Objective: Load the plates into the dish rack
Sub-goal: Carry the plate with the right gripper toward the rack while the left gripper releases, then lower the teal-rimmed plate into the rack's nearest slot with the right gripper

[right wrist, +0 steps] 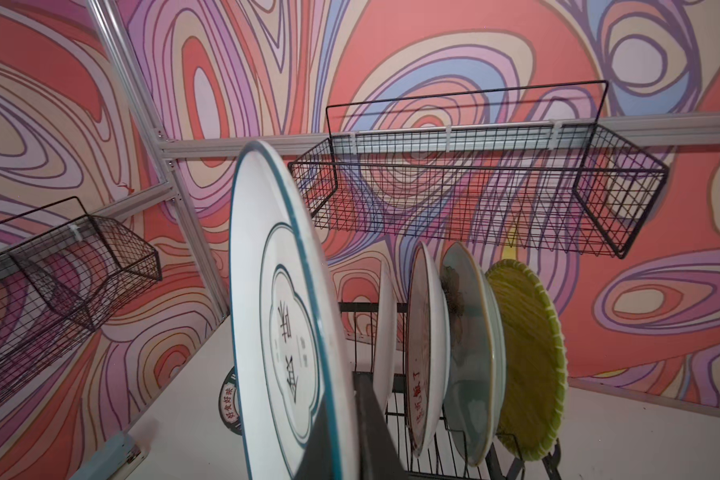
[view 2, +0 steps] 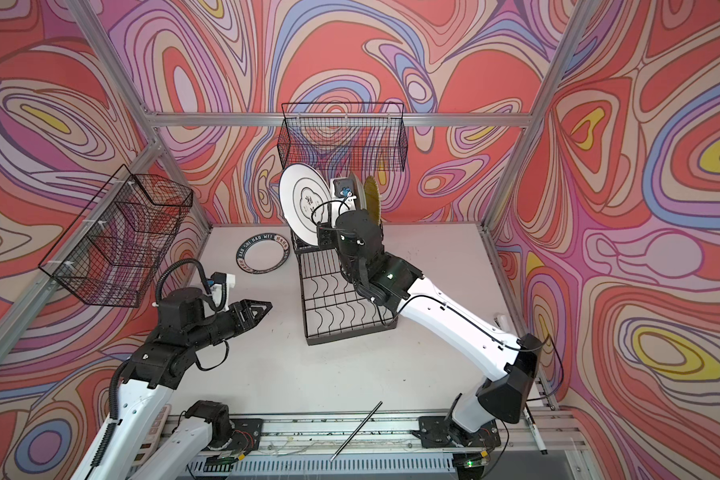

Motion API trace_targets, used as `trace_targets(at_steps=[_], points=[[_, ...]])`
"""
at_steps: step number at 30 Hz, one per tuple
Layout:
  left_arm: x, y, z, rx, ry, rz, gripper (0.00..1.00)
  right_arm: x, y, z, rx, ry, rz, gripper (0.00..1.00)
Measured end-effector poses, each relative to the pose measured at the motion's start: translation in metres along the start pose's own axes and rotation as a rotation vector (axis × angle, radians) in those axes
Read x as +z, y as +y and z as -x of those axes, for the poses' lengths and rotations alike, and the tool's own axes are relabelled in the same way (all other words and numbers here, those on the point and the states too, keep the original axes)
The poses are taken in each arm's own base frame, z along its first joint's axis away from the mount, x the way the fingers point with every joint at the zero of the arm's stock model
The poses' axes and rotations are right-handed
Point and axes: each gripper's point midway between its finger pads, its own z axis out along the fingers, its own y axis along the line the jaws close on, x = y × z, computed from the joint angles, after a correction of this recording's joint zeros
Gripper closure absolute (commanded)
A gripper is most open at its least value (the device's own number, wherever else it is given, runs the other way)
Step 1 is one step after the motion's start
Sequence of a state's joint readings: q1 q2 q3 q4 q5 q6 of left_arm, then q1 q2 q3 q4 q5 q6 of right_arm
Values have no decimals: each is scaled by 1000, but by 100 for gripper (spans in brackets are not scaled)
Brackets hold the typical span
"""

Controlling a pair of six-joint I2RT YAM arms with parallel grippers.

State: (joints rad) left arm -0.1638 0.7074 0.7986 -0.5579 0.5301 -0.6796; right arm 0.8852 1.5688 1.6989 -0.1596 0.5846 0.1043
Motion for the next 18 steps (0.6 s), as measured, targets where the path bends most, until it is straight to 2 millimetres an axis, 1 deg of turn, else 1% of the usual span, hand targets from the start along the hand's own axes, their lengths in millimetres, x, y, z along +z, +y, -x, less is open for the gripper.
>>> trace_targets(at_steps=[6, 11, 18], points=[[-2, -1, 0, 8, -4, -3, 54, 18, -3, -7, -41, -8, -112, 100], [-3, -1, -1, 10, -5, -4, 54, 28, 1, -13, -82, -14, -183, 100], [-5, 1, -6, 3, 6, 5, 54, 37, 7, -10, -121, -35, -265, 100]])
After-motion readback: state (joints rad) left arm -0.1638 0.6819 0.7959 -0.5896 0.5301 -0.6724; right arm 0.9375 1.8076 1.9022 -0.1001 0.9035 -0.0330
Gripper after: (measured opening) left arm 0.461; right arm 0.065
